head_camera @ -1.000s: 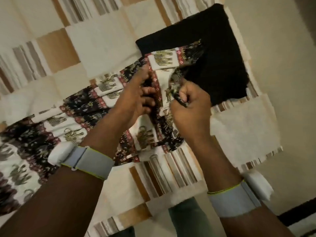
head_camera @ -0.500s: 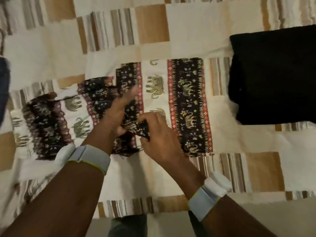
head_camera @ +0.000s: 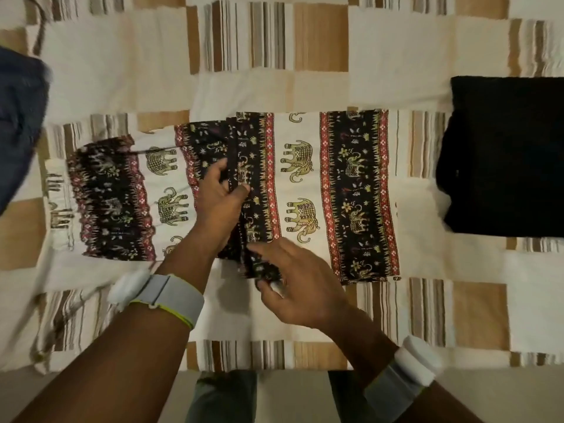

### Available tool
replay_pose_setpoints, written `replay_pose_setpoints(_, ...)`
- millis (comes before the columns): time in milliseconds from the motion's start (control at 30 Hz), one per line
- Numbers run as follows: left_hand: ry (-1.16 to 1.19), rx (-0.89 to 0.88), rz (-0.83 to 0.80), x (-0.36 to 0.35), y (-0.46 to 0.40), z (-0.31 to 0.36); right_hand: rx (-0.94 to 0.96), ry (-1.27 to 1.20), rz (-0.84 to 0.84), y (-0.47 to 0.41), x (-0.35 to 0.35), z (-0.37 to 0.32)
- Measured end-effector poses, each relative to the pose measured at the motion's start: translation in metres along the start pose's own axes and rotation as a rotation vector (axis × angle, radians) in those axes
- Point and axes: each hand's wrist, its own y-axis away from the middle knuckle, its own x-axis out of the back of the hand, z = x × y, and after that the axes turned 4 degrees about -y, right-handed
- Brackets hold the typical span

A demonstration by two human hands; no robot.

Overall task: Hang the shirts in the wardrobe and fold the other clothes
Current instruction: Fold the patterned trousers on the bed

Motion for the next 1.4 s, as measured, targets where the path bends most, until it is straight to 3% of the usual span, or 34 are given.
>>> replay_pose_setpoints(100, -0.210, -0.199, 0.197, -0.004, 0.010, 0.004, 0.140, -0.016, 0.193, 0.007, 0.012, 0.004)
replay_pose_setpoints(167, -0.503, -0.448, 0.302, -0.012, 0.022, 0.008, 0.051, 0.092, 0.394, 0.005, 0.023, 0.021)
replay_pose_setpoints(233, -0.740, -0.718, 0.202, -0.026, 0.034, 0.008, -0.209, 0.171, 0.593, 0.000, 0.038, 0.048)
replay_pose_setpoints(300, -0.924, -0.834, -0.059, -0.045, 0.037, 0.001, -0.502, 0.111, 0.692, -0.005, 0.057, 0.076)
replay_pose_setpoints(400, -1.224, -0.821, -0.225, -0.055, 0.022, -0.022, -0.664, 0.075, 0.707, -0.015, 0.078, 0.103)
replay_pose_setpoints(667, -1.400, -0.857, -0.129, -0.055, 0.007, -0.043, -0.725, -0.017, 0.432, -0.039, 0.103, 0.101)
replay_pose_setpoints(800, -1.309, -0.875, -0.167, -0.051, 0.006, -0.042, -0.633, -0.421, 0.379, -0.031, 0.109, 0.100)
replay_pose_setpoints(867, -1.136, -0.822, -0.208, -0.045, 0.005, -0.039, -0.577, -0.580, 0.387, -0.028, 0.109, 0.085)
replay_pose_setpoints(933, -0.735, -0.658, -0.264, -0.047, 0.011, -0.028, -0.507, -0.691, 0.429, -0.024, 0.114, 0.063)
replay_pose_setpoints(1000, -0.175, -0.413, -0.258, -0.042, 0.018, -0.009, -0.401, -0.743, 0.455, -0.028, 0.114, 0.027)
replay_pose_setpoints(1100, 0.260, -0.136, -0.196, -0.009, 0.026, 0.029, -0.220, -0.733, 0.379, -0.052, 0.095, -0.038)
replay_pose_setpoints(1200, 0.452, -0.039, -0.239, 0.040, 0.032, 0.044, -0.115, -0.451, 0.310, -0.093, 0.046, -0.088)
replay_pose_setpoints(1267, 0.588, -0.019, -0.182, 0.094, 0.032, 0.039, -0.141, -0.398, 0.248, -0.124, -0.005, -0.123)
replay_pose_setpoints(1333, 0.631, 0.008, -0.083, 0.141, 0.025, 0.025, -0.165, -0.372, 0.068, -0.148, -0.049, -0.150)
replay_pose_setpoints(1400, 0.517, 0.146, 0.033, 0.180, 0.012, 0.008, -0.143, -0.330, -0.188, -0.167, -0.085, -0.166)
